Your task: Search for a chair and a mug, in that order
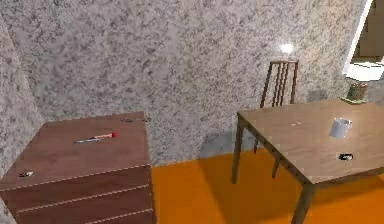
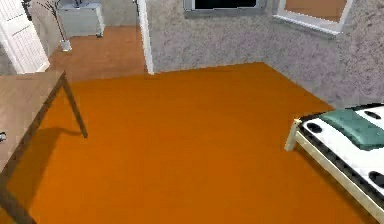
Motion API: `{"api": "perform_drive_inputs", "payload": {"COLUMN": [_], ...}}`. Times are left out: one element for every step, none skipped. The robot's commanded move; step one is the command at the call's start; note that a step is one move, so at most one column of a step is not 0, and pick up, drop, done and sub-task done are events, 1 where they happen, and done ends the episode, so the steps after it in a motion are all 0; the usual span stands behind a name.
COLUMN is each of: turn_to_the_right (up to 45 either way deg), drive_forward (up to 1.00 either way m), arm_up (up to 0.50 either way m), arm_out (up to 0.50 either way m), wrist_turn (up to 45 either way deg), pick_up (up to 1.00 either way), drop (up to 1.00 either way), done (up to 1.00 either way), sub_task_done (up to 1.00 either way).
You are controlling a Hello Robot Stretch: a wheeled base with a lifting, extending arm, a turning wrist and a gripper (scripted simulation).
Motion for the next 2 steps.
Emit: {"api": "perform_drive_inputs", "payload": {"turn_to_the_right": [0.0,42.0], "drive_forward": [0.8,0.0], "arm_up": [0.0,0.0], "arm_out": [0.0,0.0], "wrist_turn": [0.0,0.0], "pick_up": [0.0,0.0], "drop": [0.0,0.0], "done": [0.0,0.0], "sub_task_done": [0.0,0.0]}}
